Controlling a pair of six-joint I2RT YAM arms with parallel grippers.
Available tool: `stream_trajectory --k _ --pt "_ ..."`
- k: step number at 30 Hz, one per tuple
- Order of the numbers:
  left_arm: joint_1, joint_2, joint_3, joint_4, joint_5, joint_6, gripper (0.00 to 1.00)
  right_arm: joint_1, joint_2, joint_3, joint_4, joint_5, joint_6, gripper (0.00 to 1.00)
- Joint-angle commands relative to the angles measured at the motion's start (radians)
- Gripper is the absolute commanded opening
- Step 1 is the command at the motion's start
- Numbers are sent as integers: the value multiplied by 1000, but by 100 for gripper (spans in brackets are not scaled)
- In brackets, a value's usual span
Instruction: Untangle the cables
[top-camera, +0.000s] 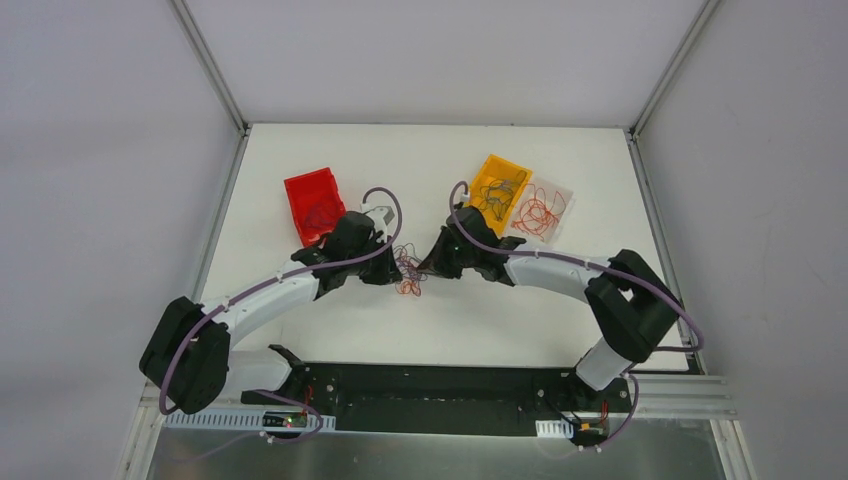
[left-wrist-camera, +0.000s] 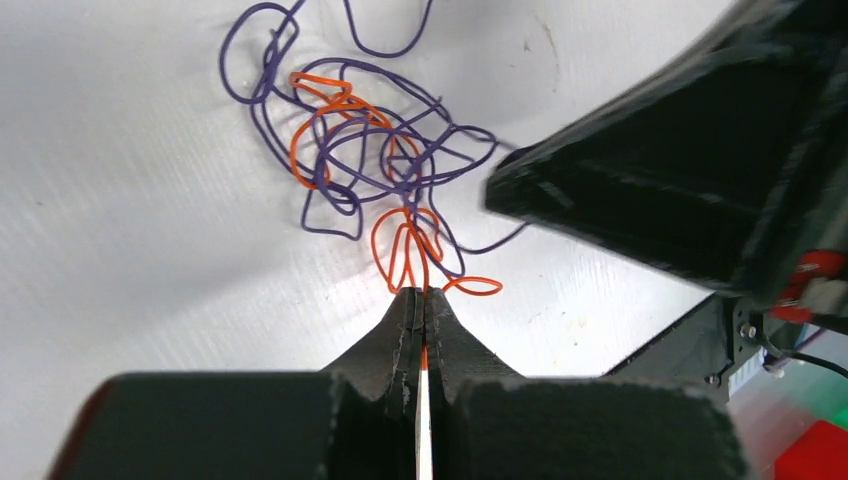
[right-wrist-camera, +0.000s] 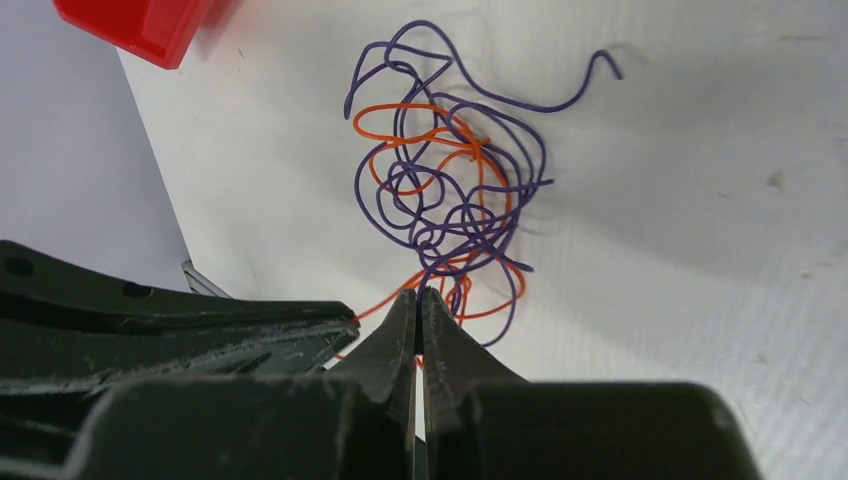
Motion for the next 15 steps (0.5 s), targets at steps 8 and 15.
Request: stream_trajectory --k 8,15 --pt "14 -111 -39 -68 -228 -72 0 -189 -360 -213 -131 108 -104 0" --pt "47 -215 -49 -156 -342 -81 0 -428 -509 -332 -191 42 -175 0"
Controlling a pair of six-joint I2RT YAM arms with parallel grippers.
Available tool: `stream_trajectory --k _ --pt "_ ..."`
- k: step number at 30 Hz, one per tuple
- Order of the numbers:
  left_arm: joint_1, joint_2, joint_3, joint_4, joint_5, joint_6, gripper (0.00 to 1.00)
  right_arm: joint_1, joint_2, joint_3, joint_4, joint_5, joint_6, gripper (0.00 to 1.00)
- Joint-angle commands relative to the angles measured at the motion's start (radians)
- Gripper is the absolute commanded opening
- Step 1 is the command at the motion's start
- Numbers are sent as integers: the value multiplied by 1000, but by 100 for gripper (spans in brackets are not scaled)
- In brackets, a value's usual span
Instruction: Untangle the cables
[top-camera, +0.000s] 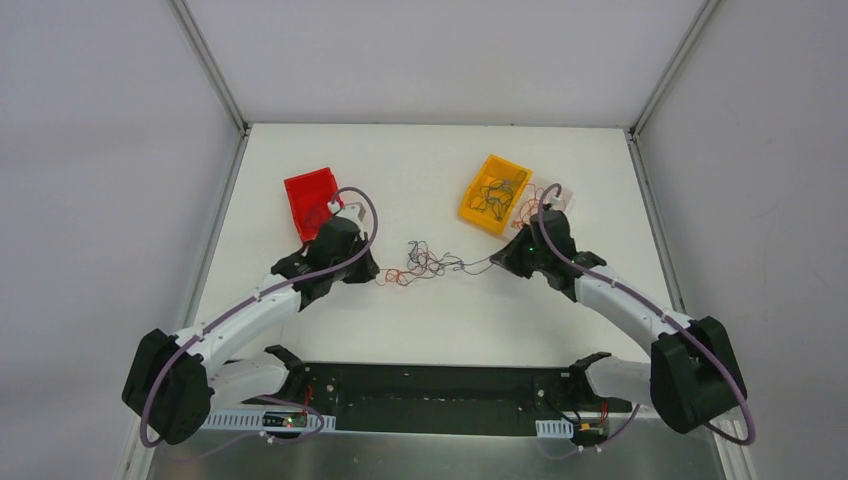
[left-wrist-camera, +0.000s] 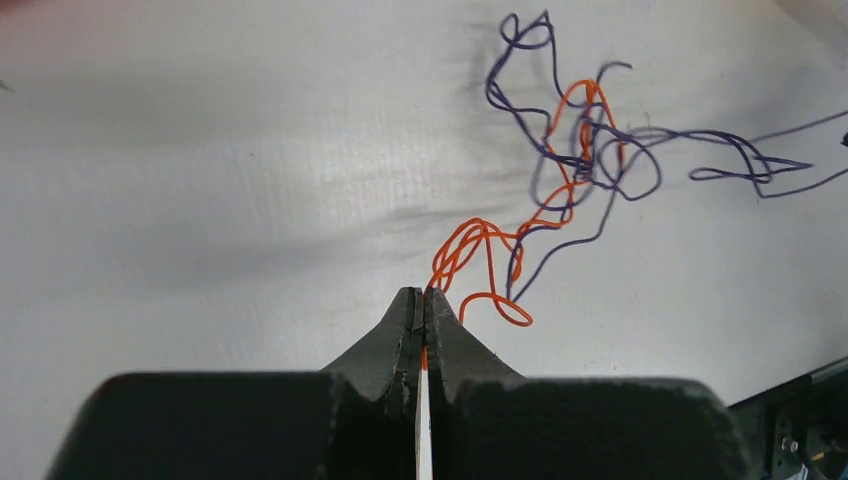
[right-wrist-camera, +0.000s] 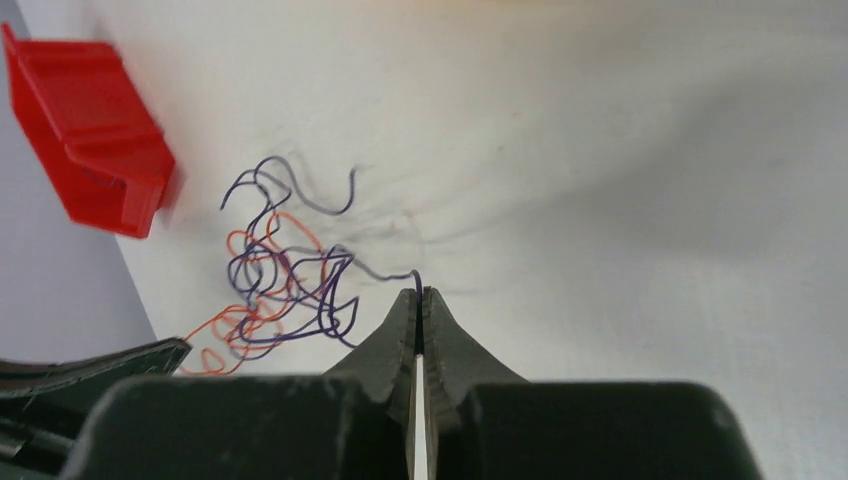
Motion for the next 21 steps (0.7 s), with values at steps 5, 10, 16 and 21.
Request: stream_trajectory --k 5,10,16,21 --pt "42 -104 13 -121 -159 -7 0 -213 -164 -74 -125 -13 -102 0" --pt "70 -166 38 -193 -256 8 0 -306 -217 -75 -185 16 -118 0" --pt "89 -236 53 -256 -362 -28 0 -400 -309 -84 -218 68 -116 0" --pt "92 -256 46 -262 -362 -39 0 -421 -301 -60 -222 -33 -163 0"
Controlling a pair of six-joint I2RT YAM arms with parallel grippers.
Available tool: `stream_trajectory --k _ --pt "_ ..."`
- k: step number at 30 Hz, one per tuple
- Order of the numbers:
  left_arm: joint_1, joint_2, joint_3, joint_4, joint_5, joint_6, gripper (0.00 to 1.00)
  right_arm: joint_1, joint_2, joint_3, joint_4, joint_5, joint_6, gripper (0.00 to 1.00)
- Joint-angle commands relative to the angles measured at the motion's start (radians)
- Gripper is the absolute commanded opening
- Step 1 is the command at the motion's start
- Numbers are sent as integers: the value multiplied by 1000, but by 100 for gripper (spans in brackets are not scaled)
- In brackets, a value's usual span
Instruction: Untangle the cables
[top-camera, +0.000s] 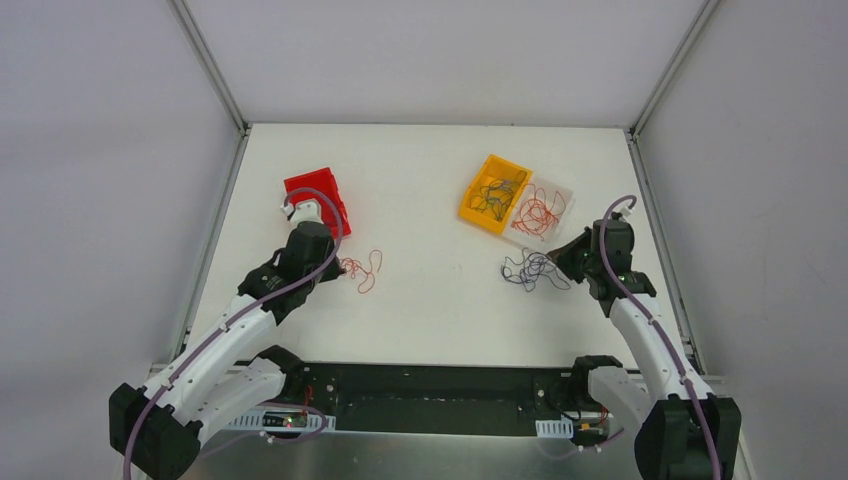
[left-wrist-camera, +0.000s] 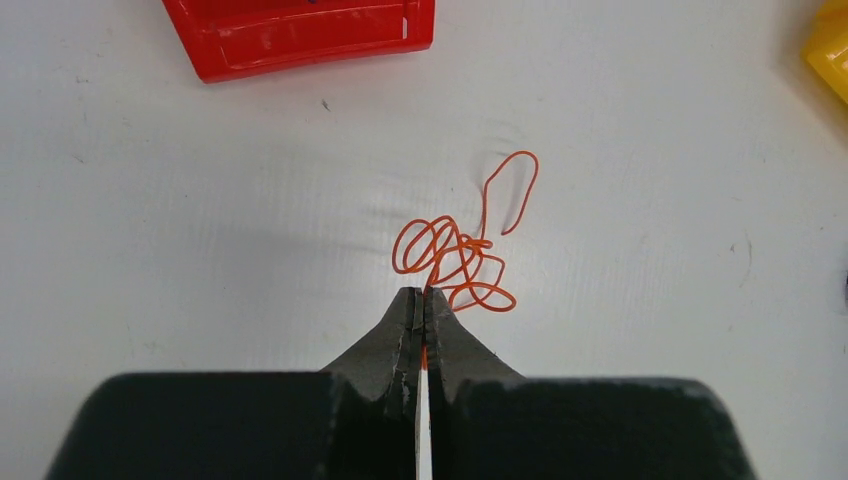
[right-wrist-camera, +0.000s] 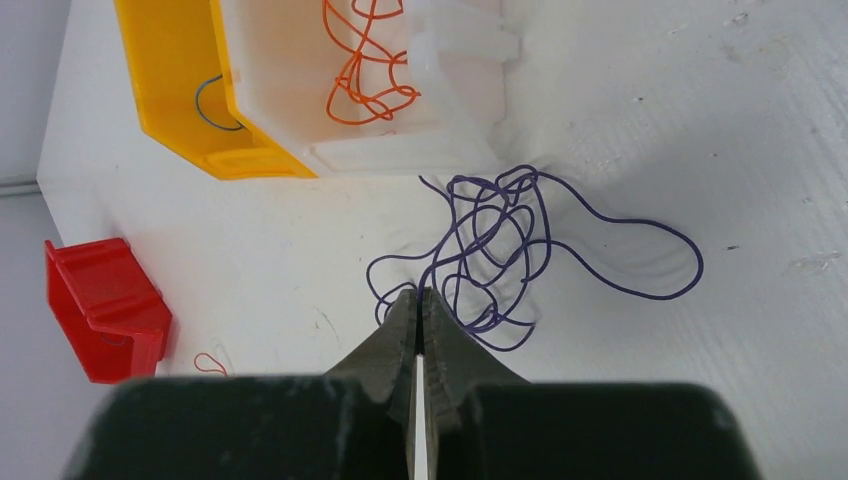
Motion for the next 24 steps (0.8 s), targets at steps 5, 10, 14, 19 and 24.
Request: stream_trajectory --k 5,10,14,19,24 --pt "13 21 51 -22 13 3 0 -8 7 71 -41 -184 -90 0" --pt "13 71 59 38 191 56 0 35 3 224 -129 -275 -105 0" --pt "13 118 78 68 311 77 0 132 8 366 -197 -327 -111 0" --pt "13 122 83 88 356 81 0 260 32 531 -244 -328 -116 0" --pt "13 98 111 92 356 88 0 294 63 617 -237 -310 -112 0"
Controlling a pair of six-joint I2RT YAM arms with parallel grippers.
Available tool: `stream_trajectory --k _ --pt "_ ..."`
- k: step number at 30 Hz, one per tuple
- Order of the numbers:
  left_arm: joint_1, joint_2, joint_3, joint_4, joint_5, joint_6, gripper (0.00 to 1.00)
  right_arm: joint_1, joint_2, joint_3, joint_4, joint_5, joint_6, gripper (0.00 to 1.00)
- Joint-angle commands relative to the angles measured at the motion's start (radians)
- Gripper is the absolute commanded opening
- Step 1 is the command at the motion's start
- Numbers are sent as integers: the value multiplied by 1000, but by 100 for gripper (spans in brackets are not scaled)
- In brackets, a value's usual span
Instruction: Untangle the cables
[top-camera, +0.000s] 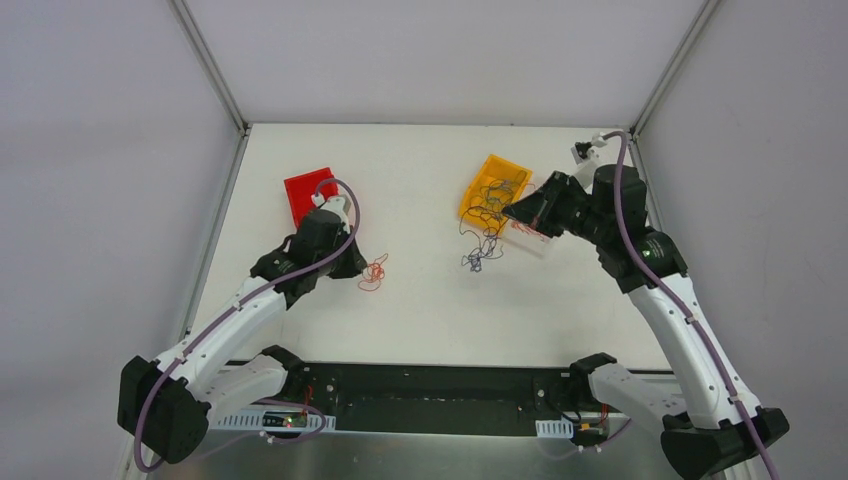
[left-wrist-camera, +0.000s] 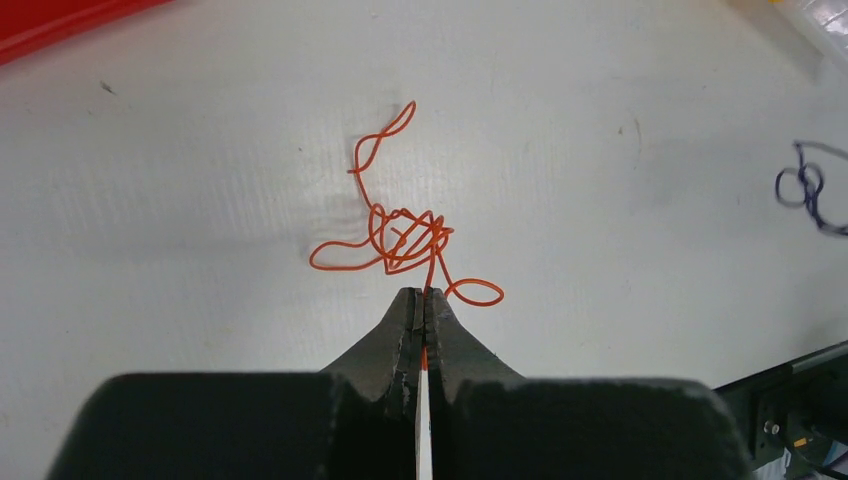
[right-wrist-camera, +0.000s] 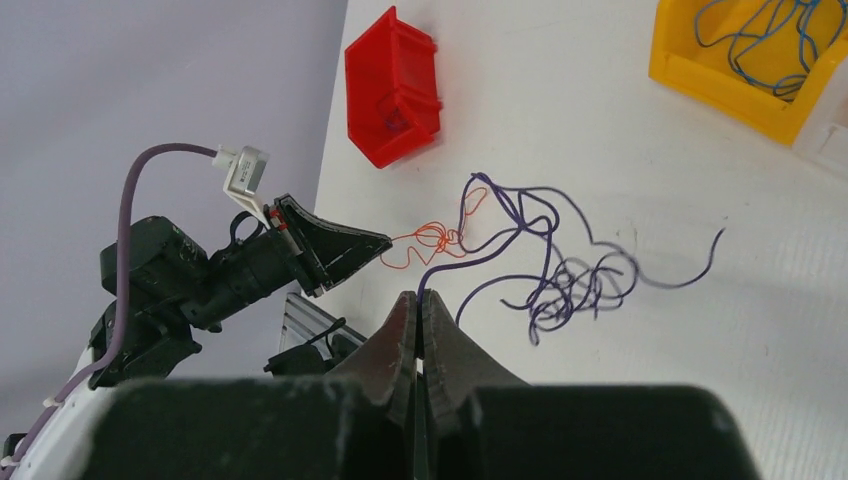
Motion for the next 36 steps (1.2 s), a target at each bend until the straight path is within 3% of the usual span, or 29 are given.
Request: stream_trajectory --k 1,7,15,22,31,36 --pt "7 -36 69 37 24 25 0 12 31 68 -11 -17 -3 0" --pt "7 -42 159 27 37 29 0 31 64 80 33 -45 16 0" --pt "7 89 325 32 195 26 0 43 36 -17 29 -29 15 0" --pt "-17 291 541 108 310 12 0 41 -133 -110 -30 169 30 0" --pt "-160 635 848 197 435 9 0 41 -445 -206 -101 509 57 0" --pt "-234 804 1048 266 540 -16 0 41 -520 -210 -146 637 54 0"
